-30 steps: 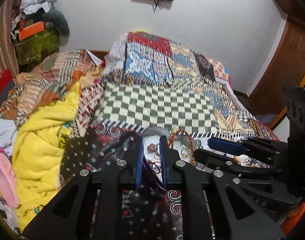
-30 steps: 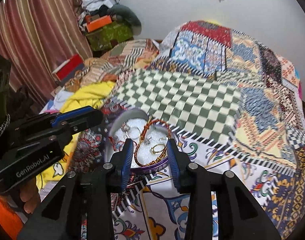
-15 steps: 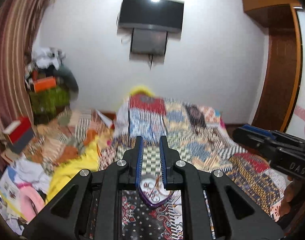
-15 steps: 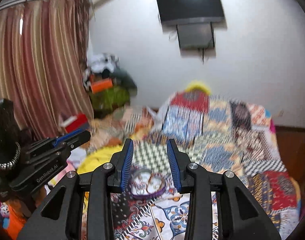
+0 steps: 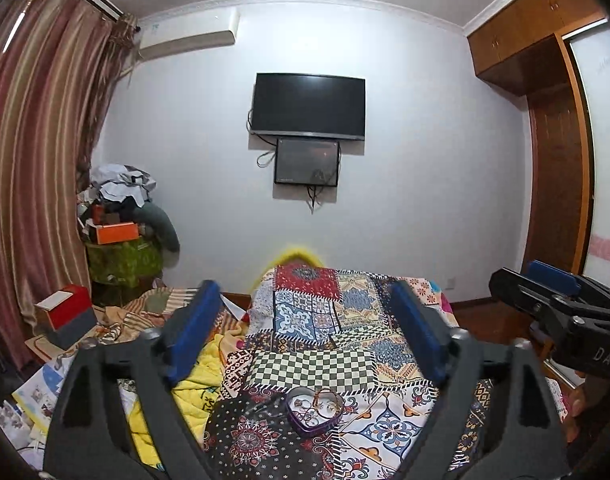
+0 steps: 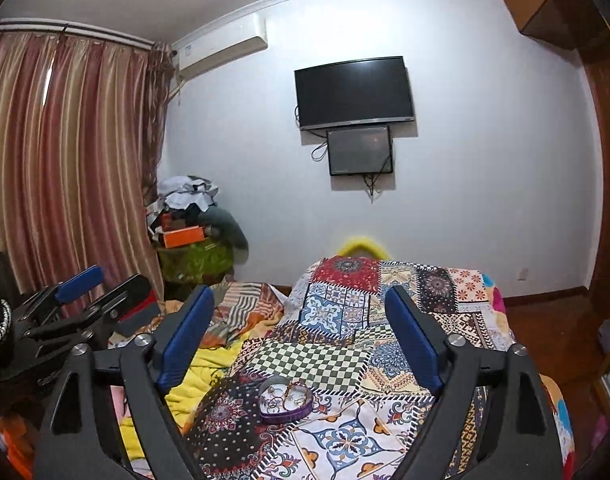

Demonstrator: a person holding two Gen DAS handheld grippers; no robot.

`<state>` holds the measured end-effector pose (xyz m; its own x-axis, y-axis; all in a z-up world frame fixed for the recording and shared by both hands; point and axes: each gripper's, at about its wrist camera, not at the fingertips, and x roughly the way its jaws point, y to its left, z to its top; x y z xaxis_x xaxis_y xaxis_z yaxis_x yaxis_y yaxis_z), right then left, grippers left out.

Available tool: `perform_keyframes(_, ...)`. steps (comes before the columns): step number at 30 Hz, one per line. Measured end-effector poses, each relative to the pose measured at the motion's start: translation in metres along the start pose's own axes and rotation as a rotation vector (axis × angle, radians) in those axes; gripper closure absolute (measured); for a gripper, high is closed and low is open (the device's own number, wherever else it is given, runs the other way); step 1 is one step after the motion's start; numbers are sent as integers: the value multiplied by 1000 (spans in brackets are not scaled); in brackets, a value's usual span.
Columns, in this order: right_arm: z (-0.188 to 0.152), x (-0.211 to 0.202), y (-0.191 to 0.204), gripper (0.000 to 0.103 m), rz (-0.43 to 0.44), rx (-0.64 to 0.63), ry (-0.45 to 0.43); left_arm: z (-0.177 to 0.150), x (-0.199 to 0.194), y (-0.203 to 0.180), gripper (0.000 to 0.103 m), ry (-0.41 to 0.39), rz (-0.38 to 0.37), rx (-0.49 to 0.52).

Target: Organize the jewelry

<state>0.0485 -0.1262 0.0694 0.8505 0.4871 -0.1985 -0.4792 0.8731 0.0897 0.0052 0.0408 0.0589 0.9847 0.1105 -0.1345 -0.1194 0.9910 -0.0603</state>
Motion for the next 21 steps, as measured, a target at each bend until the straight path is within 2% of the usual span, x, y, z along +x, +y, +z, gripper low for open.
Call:
perform_keyframes(2,-1,3,-1,11,-10,5,6,0,-3,2,6,-8,7,-7)
perform_keyframes(5,-3,1,-2,0,-33,12,6,-1,-10,6,2,-13,25,-20)
perform_keyframes(21,-11,-11,-2,0,-32,13,22,-8,-10,9,2,3,47,-22)
